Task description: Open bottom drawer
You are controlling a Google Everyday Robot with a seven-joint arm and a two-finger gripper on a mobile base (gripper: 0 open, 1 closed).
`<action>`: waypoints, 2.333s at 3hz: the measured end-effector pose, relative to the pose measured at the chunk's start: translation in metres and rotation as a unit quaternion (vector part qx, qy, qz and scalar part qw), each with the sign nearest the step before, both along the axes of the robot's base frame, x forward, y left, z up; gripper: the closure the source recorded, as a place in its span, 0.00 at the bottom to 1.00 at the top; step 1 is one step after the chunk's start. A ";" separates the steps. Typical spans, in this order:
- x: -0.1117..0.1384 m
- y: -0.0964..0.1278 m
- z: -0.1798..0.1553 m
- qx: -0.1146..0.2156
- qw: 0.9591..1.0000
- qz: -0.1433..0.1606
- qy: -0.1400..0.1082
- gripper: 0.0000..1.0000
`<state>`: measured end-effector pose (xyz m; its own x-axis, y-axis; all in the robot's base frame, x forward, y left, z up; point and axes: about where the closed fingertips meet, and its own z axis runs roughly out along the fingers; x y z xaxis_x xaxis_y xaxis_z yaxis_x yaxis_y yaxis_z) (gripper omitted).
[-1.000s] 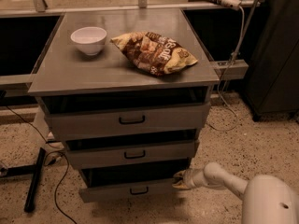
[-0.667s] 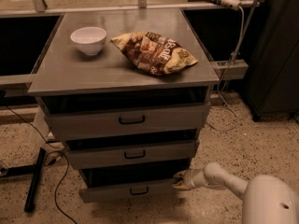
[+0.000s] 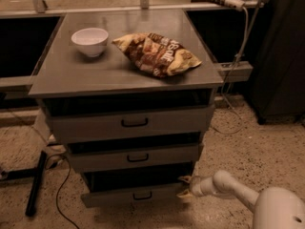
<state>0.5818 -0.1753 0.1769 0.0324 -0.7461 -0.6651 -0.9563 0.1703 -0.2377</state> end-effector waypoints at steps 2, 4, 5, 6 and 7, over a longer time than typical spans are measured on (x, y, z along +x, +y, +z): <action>-0.022 0.007 -0.001 0.017 1.000 0.005 0.013 0.84; -0.022 0.007 0.008 0.017 1.000 0.005 0.013 1.00; -0.022 0.007 0.010 0.017 1.000 0.005 0.013 1.00; -0.022 0.007 0.010 0.017 1.000 0.005 0.013 0.81; -0.022 0.007 0.010 0.017 1.000 0.005 0.013 0.59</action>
Offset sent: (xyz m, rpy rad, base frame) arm -0.1699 -0.0606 -0.0490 0.1940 0.1585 -0.0188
